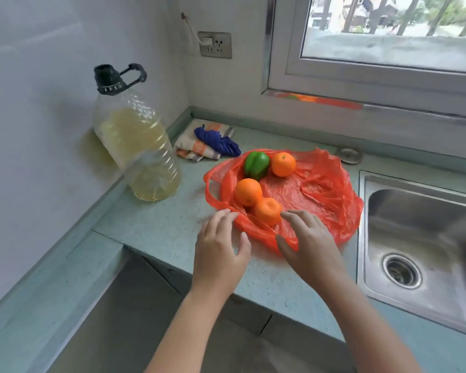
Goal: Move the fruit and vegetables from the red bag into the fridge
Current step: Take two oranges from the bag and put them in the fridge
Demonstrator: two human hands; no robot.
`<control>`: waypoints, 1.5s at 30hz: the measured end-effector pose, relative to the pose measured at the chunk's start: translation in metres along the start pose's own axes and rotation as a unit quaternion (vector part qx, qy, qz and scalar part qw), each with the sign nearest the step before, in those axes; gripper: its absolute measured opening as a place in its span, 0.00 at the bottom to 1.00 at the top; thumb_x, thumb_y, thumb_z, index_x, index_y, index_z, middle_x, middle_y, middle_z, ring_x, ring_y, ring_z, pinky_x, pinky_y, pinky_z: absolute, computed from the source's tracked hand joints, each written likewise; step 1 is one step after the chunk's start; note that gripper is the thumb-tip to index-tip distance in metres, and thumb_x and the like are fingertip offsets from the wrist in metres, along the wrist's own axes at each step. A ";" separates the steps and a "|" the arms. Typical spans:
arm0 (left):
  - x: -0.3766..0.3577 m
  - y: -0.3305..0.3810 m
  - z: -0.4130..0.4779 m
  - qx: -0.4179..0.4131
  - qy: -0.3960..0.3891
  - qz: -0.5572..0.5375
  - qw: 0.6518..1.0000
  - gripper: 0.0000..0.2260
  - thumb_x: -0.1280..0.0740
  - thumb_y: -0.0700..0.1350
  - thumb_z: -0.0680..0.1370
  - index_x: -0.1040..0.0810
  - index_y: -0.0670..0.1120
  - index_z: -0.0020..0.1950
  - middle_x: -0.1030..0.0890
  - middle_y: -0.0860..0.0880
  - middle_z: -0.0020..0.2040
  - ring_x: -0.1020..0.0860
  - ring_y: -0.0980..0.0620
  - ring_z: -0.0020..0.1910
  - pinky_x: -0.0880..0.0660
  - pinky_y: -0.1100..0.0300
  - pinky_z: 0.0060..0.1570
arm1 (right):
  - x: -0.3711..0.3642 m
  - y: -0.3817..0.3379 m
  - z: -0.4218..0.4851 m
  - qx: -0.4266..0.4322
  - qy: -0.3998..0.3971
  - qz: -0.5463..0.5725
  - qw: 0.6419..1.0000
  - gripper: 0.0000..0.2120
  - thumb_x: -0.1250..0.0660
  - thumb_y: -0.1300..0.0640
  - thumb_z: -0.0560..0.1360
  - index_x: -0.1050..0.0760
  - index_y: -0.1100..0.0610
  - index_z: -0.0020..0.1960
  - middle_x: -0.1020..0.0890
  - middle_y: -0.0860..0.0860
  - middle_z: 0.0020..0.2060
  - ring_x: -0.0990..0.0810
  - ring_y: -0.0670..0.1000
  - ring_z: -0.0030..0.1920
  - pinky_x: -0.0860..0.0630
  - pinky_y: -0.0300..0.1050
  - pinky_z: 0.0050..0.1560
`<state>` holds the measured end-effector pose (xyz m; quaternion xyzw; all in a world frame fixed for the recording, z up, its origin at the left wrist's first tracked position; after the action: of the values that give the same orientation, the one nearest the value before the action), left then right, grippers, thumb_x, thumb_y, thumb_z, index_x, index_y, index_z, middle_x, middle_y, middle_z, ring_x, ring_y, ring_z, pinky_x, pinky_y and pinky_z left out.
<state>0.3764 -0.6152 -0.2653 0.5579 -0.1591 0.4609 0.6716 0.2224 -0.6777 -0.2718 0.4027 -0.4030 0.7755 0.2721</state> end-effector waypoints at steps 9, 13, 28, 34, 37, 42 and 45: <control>-0.063 -0.035 0.100 0.042 -0.035 0.010 0.998 0.22 0.43 0.51 0.73 0.24 0.39 0.59 0.24 0.42 0.59 0.26 0.43 0.59 0.31 0.55 0.58 | -0.065 0.063 0.079 -0.036 -0.078 0.033 0.996 0.20 0.31 0.53 0.67 0.24 0.59 0.57 0.20 0.55 0.51 0.22 0.59 0.51 0.26 0.50 0.47; -0.086 -0.058 0.120 0.072 -0.056 0.019 0.996 0.18 0.38 0.46 0.72 0.24 0.38 0.58 0.24 0.40 0.59 0.25 0.41 0.59 0.28 0.52 0.56 | -0.096 0.075 0.103 -0.051 -0.110 0.049 0.991 0.21 0.32 0.52 0.69 0.25 0.59 0.59 0.21 0.55 0.53 0.24 0.59 0.53 0.27 0.51 0.49; -0.148 -0.088 0.157 -0.034 -0.238 0.011 0.971 0.24 0.40 0.55 0.74 0.28 0.48 0.67 0.34 0.49 0.71 0.38 0.46 0.70 0.40 0.50 0.68 | -0.134 0.091 0.107 -0.169 -0.155 0.099 0.968 0.22 0.30 0.51 0.69 0.28 0.55 0.61 0.24 0.51 0.55 0.27 0.53 0.57 0.31 0.44 0.55; -0.162 -0.090 0.168 -0.068 -0.294 0.085 0.950 0.31 0.34 0.54 0.75 0.44 0.53 0.74 0.49 0.54 0.76 0.50 0.51 0.74 0.46 0.52 0.70 | -0.127 0.103 0.096 -0.214 -0.149 0.122 0.958 0.20 0.31 0.51 0.71 0.28 0.51 0.62 0.26 0.49 0.55 0.29 0.48 0.58 0.35 0.36 0.52; -0.170 -0.091 0.173 -0.068 -0.309 0.104 0.943 0.35 0.33 0.55 0.74 0.48 0.53 0.75 0.51 0.54 0.77 0.51 0.51 0.74 0.45 0.51 0.69 | -0.122 0.110 0.088 -0.235 -0.139 0.121 0.954 0.20 0.32 0.50 0.71 0.28 0.51 0.62 0.27 0.49 0.55 0.29 0.48 0.58 0.32 0.40 0.54; -0.177 -0.093 0.182 -0.051 -0.304 0.070 0.949 0.38 0.30 0.52 0.72 0.48 0.51 0.75 0.46 0.51 0.76 0.45 0.49 0.72 0.41 0.53 0.68 | -0.122 0.113 0.082 -0.248 -0.151 0.114 0.950 0.26 0.30 0.46 0.69 0.31 0.50 0.64 0.28 0.49 0.57 0.31 0.49 0.60 0.31 0.42 0.57; -0.176 -0.093 0.186 -0.033 -0.289 0.040 0.956 0.38 0.28 0.51 0.71 0.45 0.50 0.75 0.42 0.50 0.74 0.41 0.48 0.70 0.41 0.55 0.67 | -0.124 0.116 0.079 -0.263 -0.163 0.108 0.945 0.30 0.30 0.44 0.67 0.33 0.50 0.66 0.30 0.50 0.58 0.31 0.50 0.61 0.30 0.44 0.58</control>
<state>0.4141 -0.8552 -0.3890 0.6383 -0.3836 0.3008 0.5958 0.2334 -0.8174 -0.3961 0.3917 -0.6723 0.5908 0.2136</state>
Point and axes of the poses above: each hand's wrist, its own z-axis towards the middle knuckle, its own x-axis out of the back of the hand, y = z × x, the point moved 5 cm from there along z, towards the middle knuckle
